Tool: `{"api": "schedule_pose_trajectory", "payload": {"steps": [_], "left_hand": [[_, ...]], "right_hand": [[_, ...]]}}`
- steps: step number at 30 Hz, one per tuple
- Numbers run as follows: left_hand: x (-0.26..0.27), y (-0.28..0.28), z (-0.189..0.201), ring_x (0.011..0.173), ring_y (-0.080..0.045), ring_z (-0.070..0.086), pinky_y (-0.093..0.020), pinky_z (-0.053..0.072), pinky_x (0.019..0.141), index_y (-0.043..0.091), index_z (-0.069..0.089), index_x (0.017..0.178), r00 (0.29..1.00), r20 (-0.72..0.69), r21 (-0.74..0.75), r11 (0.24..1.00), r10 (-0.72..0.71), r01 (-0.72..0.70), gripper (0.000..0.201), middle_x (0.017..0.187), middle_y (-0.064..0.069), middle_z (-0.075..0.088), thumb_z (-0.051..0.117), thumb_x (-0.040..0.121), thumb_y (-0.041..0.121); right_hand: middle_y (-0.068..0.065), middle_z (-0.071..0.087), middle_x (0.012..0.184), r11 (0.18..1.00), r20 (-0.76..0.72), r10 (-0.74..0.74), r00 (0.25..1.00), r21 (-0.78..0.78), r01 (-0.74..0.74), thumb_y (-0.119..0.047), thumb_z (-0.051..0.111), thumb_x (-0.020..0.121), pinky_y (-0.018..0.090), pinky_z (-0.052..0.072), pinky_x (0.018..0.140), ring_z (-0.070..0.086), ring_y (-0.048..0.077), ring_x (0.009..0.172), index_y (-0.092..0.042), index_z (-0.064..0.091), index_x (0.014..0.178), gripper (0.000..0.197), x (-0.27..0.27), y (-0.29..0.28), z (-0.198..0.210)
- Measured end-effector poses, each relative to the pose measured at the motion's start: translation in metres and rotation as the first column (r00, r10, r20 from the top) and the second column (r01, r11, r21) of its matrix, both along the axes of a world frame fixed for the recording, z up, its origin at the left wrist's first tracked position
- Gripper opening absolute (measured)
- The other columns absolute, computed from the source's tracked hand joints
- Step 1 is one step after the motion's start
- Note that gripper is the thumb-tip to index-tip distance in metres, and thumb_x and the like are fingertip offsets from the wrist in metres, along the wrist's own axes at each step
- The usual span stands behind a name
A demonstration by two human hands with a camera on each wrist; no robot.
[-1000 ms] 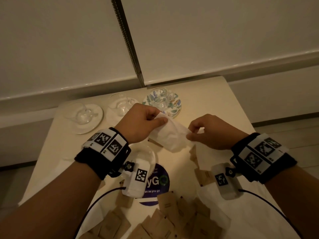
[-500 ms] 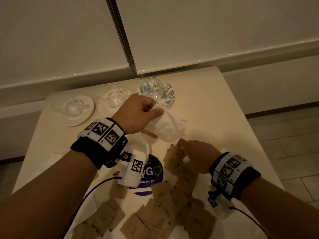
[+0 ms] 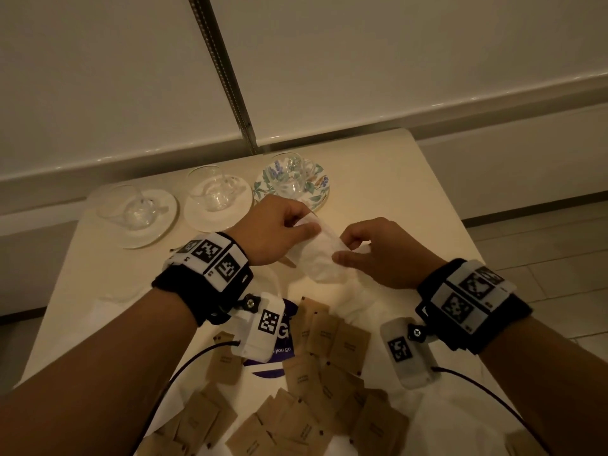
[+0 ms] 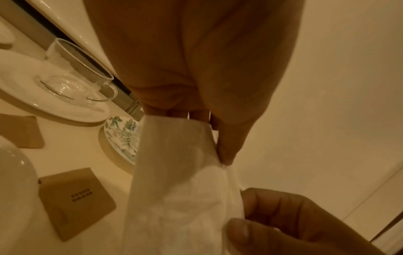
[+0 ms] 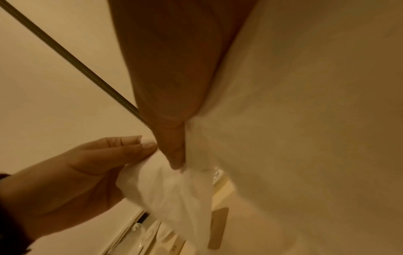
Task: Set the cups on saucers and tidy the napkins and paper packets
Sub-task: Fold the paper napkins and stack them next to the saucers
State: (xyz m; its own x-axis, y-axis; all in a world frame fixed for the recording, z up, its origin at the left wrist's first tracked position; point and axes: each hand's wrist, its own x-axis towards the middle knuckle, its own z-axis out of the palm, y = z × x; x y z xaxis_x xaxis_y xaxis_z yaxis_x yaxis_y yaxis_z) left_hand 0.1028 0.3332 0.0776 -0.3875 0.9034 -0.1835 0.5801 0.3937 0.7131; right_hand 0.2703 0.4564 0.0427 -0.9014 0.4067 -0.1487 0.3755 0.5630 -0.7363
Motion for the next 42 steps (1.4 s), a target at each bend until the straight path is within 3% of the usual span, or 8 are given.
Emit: {"api": "schedule_pose_trajectory", "payload": {"steps": [7, 10, 14, 17, 21, 25, 31, 42], "left_hand": [[-0.002, 0.005, -0.004, 0.065, 0.006, 0.060, -0.009, 0.047, 0.060, 0.025, 0.069, 0.087, 1.000, 0.020, -0.022, 1.000, -0.016, 0.017, 0.009, 0.080, 0.012, 0.066, 0.063, 0.094, 0.027], [-0.001, 0.015, -0.007, 0.066, 0.005, 0.059, -0.010, 0.045, 0.060, 0.031, 0.064, 0.080, 0.999, -0.017, -0.065, 0.997, -0.033, 0.031, 0.015, 0.079, 0.013, 0.064, 0.062, 0.094, 0.028], [0.006, 0.037, -0.015, 0.096, -0.011, 0.057, -0.023, 0.044, 0.084, 0.019, 0.060, 0.120, 0.990, -0.136, -0.079, 0.996, 0.027, -0.038, 0.028, 0.110, 0.007, 0.058, 0.063, 0.093, 0.029], [0.021, 0.047, -0.020, 0.092, -0.012, 0.057, -0.022, 0.041, 0.079, 0.018, 0.060, 0.118, 0.983, -0.184, -0.067, 0.998, -0.001, -0.012, 0.026, 0.112, 0.004, 0.058, 0.063, 0.093, 0.025], [0.044, 0.052, -0.043, 0.105, -0.023, 0.057, -0.030, 0.045, 0.087, 0.012, 0.061, 0.117, 0.946, -0.269, -0.320, 0.943, -0.182, 0.090, 0.025, 0.120, -0.007, 0.058, 0.059, 0.094, 0.022], [0.061, 0.050, -0.066, 0.112, -0.035, 0.051, -0.040, 0.044, 0.089, 0.008, 0.048, 0.124, 0.929, -0.310, -0.539, 0.843, -0.201, 0.002, 0.038, 0.127, -0.015, 0.042, 0.062, 0.092, 0.024], [0.060, 0.057, -0.078, 0.124, -0.034, 0.040, -0.042, 0.042, 0.099, 0.011, 0.036, 0.139, 0.926, -0.318, -0.478, 0.878, -0.203, 0.028, 0.058, 0.140, -0.013, 0.034, 0.064, 0.088, 0.010], [0.056, 0.053, -0.080, 0.118, -0.033, 0.040, -0.039, 0.043, 0.096, 0.012, 0.043, 0.132, 0.934, -0.327, -0.471, 0.881, -0.141, -0.033, 0.048, 0.133, -0.013, 0.034, 0.059, 0.087, 0.006]], "right_hand": [[-0.002, 0.068, 0.089, 0.994, 0.120, 0.018, 0.993, -0.112, -0.004, -0.038, 0.071, 0.085, 0.030, 0.047, 0.083, 0.061, 0.014, 0.087, -0.015, 0.071, 0.084, 0.023, 0.015, 0.015, -0.008], [-0.002, 0.067, 0.080, 0.994, 0.187, -0.006, 0.982, -0.109, 0.026, -0.039, 0.070, 0.086, 0.027, 0.049, 0.070, 0.061, 0.013, 0.076, -0.018, 0.069, 0.078, 0.023, 0.015, 0.021, -0.012], [-0.001, 0.064, 0.074, 0.987, 0.335, -0.121, 0.934, -0.057, 0.149, -0.040, 0.069, 0.087, 0.026, 0.044, 0.062, 0.057, 0.012, 0.068, -0.012, 0.070, 0.077, 0.029, 0.010, 0.036, -0.032], [0.009, 0.063, 0.077, 0.985, 0.470, -0.144, 0.871, -0.020, 0.174, -0.040, 0.071, 0.086, 0.031, 0.045, 0.067, 0.060, 0.022, 0.075, 0.001, 0.069, 0.083, 0.041, 0.013, 0.046, -0.050], [0.004, 0.060, 0.106, 0.973, 0.448, -0.229, 0.864, 0.126, 0.193, -0.032, 0.073, 0.084, 0.031, 0.045, 0.076, 0.059, 0.024, 0.100, -0.011, 0.065, 0.102, 0.028, 0.019, 0.063, -0.049], [0.002, 0.063, 0.111, 0.978, 0.326, -0.154, 0.933, 0.186, 0.096, -0.019, 0.066, 0.086, 0.034, 0.051, 0.080, 0.060, 0.022, 0.095, -0.027, 0.062, 0.093, 0.011, 0.007, 0.060, -0.040], [-0.002, 0.055, 0.101, 0.946, 0.536, 0.004, 0.844, 0.271, -0.176, -0.041, 0.072, 0.082, 0.030, 0.043, 0.072, 0.055, 0.019, 0.089, -0.028, 0.060, 0.108, 0.031, -0.006, 0.044, -0.049], [-0.001, 0.063, 0.100, 0.968, 0.452, -0.097, 0.887, 0.250, -0.022, -0.033, 0.061, 0.089, 0.032, 0.049, 0.074, 0.061, 0.022, 0.089, -0.025, 0.063, 0.092, 0.009, -0.011, 0.052, -0.057]]}}
